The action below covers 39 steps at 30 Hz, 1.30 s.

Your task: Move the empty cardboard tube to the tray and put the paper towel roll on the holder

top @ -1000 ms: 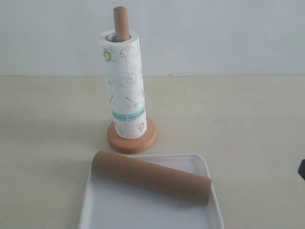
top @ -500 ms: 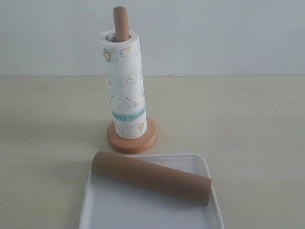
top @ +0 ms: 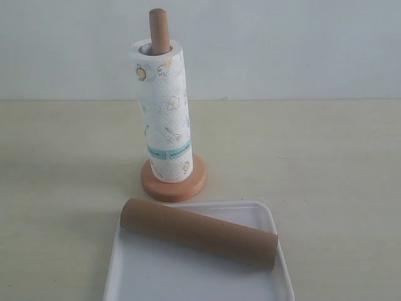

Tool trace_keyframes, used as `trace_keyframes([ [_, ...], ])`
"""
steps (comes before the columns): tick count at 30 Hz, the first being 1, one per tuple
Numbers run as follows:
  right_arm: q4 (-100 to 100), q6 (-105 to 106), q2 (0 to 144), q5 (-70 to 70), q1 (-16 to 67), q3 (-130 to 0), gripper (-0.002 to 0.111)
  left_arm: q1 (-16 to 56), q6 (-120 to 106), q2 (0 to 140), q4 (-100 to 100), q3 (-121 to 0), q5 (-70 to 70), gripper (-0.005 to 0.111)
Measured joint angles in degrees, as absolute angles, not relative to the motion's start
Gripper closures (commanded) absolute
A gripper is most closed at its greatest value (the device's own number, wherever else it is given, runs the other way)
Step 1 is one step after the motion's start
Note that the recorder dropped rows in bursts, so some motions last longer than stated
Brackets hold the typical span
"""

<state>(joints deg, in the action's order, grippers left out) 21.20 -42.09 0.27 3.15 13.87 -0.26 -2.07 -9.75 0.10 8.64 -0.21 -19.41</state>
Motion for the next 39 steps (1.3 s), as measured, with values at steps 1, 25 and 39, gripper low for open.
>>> trace_keyframes([
  [1,16.4,-38.7,0.3,3.1,13.9,-0.3,0.107,-2.1,-9.8,0.1,8.6,-0.2,-19.4,0.103],
  [25,-14.8,12.6,0.3,20.2,13.9,0.0,0.107,-2.1,-9.8,0.1,8.6,-0.2,-19.4,0.103],
  [39,-14.8,9.8,0.3,21.1,5.6,0.0,0.107,-2.1,-9.8,0.1,8.6,-0.2,-19.4,0.103],
])
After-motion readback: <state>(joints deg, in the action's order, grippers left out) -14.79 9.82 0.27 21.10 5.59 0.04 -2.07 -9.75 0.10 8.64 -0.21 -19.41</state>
